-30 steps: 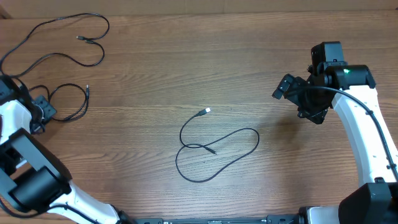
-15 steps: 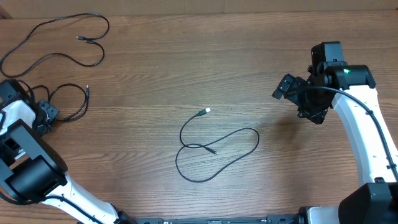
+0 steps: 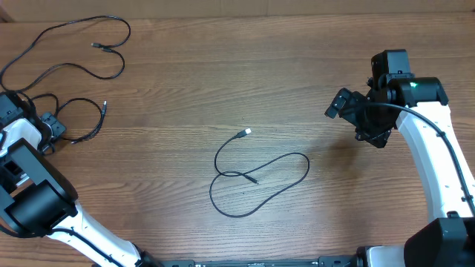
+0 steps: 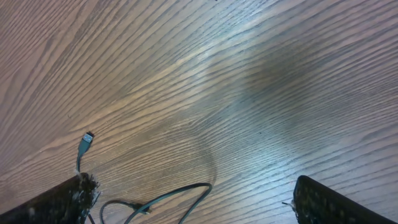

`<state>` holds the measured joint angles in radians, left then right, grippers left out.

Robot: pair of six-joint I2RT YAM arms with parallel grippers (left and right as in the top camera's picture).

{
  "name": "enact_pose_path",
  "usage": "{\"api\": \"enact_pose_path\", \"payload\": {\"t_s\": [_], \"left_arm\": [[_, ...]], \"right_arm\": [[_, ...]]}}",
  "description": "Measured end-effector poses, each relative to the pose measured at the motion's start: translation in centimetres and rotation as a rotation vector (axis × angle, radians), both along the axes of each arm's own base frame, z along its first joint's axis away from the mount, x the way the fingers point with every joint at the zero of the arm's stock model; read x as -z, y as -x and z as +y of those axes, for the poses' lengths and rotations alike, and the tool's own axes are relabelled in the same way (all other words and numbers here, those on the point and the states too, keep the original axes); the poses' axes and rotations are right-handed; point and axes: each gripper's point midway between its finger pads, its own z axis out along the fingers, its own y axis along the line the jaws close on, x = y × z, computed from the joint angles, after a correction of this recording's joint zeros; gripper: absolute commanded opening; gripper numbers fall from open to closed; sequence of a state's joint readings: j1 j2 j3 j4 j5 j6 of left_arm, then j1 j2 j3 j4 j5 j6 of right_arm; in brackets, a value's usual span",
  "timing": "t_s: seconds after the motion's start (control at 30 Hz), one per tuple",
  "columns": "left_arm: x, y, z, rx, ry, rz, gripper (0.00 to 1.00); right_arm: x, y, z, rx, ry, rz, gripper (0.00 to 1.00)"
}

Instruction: Untangle cables

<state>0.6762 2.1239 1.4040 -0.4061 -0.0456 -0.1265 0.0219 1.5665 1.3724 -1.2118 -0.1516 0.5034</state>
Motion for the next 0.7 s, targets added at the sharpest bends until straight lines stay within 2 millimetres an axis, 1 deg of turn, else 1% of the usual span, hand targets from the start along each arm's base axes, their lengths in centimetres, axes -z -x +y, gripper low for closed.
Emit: {"api": "enact_pose_path", "payload": {"t_s": [0.1,0.2,0.27,0.3,0.33,0.37,0.4,0.47,0.53,0.6,0.63,0.7], "left_arm": [[-0.1,0.6,0.2,-0.007,-0.014,0.032,0.04],[-0.3,1.9,-0.1,-0.031,-0.015,0.081,0.04],[-0.5,2.9,-0.6,-0.062,0.002,0.099,0.1],[-0.7,3.4,-1.0,-0.083,0.016,0.103,0.16],[-1.3,3.6,-1.2,-0.096,0.025,0.098,0.16],[-2.2,3.8,-1.6,-0.107,0.036,0.083,0.13],[-3.2,3.8,-1.8,-0.112,0.039,0.065,0.11],[-5.9,3.7,-2.2,-0.117,0.032,0.017,0.11],[-7.6,4.0,-2.8,-0.119,0.04,-0.004,0.1],[-7.4,4.5,-3.6,-0.12,0.077,0.016,0.09],[-7.0,4.8,-4.0,-0.118,0.099,0.032,0.1],[-6.1,5.1,-4.7,-0.118,0.143,0.052,0.07]], "right_arm": [[0.0,0.0,0.0,0.0,0.0,0.0,1.0],[0.0,0.0,0.0,0.0,0.0,0.0,1.0],[0.0,0.0,0.0,-0.001,0.0,0.001,1.0],[0.0,0.0,0.0,0.0,0.0,0.0,1.0],[0.0,0.0,0.0,0.0,0.0,0.001,1.0],[0.0,0.0,0.0,0.0,0.0,0.001,1.0],[0.0,0.0,0.0,0.0,0.0,0.001,1.0],[0.0,0.0,0.0,0.0,0.0,0.001,1.0],[0.0,0.0,0.0,0.0,0.0,0.0,1.0],[0.0,0.0,0.0,0.0,0.0,0.001,1.0],[0.0,0.0,0.0,0.0,0.0,0.0,1.0],[0.0,0.0,0.0,0.0,0.0,0.0,1.0]]}}
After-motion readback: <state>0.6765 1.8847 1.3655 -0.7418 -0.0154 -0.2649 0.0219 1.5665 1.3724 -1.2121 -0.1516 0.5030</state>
